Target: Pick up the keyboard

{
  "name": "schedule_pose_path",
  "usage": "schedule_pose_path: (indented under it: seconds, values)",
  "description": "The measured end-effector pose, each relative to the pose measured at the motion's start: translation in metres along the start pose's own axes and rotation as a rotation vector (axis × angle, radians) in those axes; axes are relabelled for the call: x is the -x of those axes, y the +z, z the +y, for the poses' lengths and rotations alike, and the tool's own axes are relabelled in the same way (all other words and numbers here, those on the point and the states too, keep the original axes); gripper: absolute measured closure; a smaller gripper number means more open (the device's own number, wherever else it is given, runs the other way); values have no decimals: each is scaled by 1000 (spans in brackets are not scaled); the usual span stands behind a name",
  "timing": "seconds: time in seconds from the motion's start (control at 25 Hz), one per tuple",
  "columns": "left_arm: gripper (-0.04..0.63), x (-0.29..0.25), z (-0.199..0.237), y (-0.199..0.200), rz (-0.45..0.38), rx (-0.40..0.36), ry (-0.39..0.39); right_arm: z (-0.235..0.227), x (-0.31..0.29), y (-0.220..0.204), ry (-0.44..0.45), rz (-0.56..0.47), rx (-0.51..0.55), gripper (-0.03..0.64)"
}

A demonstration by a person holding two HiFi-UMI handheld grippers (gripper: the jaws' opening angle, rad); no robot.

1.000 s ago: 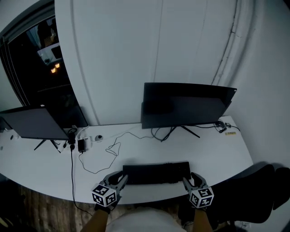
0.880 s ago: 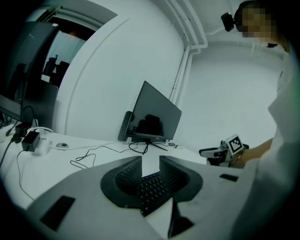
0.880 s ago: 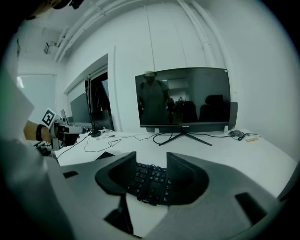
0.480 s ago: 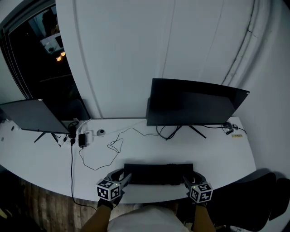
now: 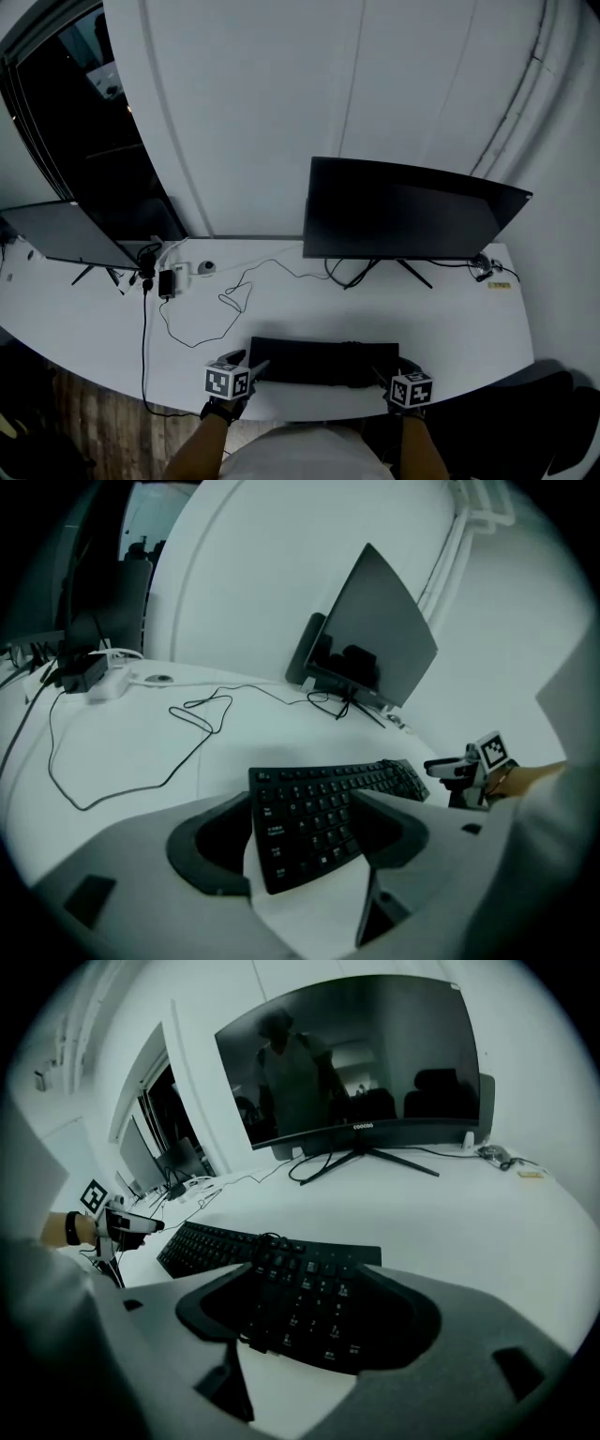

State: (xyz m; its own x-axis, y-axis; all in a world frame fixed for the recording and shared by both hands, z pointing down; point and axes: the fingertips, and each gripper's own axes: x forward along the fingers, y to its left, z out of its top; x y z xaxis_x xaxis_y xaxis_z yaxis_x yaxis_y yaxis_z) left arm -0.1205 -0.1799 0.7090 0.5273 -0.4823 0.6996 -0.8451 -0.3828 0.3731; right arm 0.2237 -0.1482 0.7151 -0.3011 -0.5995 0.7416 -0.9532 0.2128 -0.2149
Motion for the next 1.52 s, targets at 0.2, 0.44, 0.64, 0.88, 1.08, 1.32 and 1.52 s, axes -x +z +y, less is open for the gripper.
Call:
schedule_pose_path:
  seconds: [0.2, 0.44, 0.64, 0.88, 1.08, 1.32, 1.52]
  values:
    - [274, -20, 8, -13, 94, 42, 13, -11, -18, -16, 25, 114, -44, 235]
    - [236, -38, 13, -20, 179, 72, 53, -25, -27, -21, 11, 211, -52, 218]
    - [221, -46, 13, -27, 226, 71, 65, -32, -20, -19, 14, 249, -50, 166]
    - [219, -53, 16, -30, 266, 76, 73, -45, -35, -36, 16, 320, -108, 143]
    - [216, -59, 12, -30, 284, 66, 70, -42, -43, -34, 70, 306, -167, 126]
    - [201, -63, 7, -25, 265, 103, 59, -28, -49, -28, 111, 292, -195, 66]
    - [192, -65, 8, -25, 243, 114, 92, -19, -56, -28, 70, 302, -162, 37]
